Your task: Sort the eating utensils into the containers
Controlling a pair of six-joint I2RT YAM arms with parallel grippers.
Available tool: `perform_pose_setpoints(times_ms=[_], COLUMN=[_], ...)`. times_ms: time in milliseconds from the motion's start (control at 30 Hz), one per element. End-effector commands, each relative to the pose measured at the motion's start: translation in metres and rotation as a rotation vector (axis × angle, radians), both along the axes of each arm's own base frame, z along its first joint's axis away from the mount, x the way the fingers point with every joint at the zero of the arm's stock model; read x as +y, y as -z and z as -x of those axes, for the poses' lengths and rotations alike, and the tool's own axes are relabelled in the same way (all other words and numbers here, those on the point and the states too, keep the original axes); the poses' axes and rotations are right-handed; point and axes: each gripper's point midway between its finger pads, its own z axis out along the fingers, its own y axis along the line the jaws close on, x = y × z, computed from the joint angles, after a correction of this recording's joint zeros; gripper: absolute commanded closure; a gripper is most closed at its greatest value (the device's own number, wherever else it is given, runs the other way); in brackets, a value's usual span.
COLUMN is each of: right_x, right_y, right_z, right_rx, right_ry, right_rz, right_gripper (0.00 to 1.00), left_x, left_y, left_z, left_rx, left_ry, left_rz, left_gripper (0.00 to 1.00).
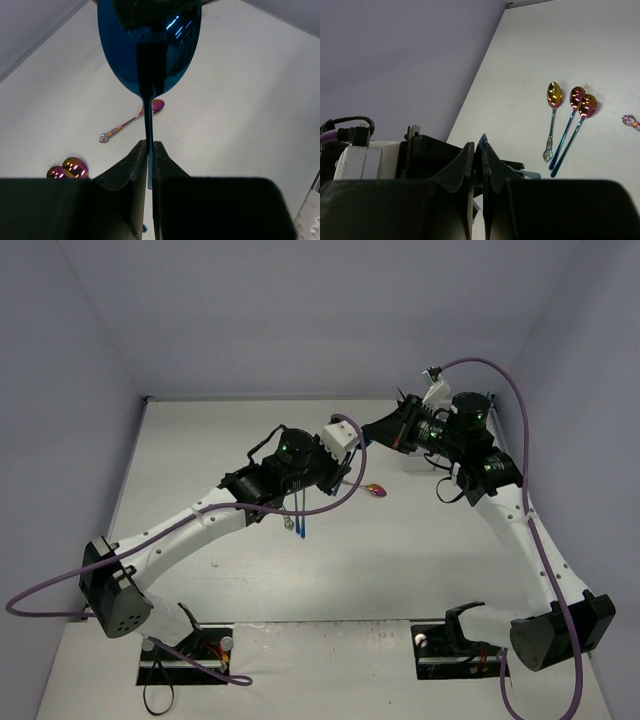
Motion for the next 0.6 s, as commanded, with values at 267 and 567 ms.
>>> perform_pose_setpoints(times_ms=[267, 567], right_x=[-0.032, -0.103], right_y=[-0.027, -0.037], right_z=[-0.026, -0.075], right_rx=[-0.193, -0.276], right_ry=[0.092, 0.278], right_rz=[0.062, 0.161], right_gripper=[1.0, 1.0], left_x=[0.017, 0.089], left_y=[-0.021, 0.042], left_z=[-0.022, -0.043], left_rx=[-0.087, 0.106], left_ry=[-0.147, -0.409], left_rz=[0.015, -0.108], left_gripper=[0.29, 0.17])
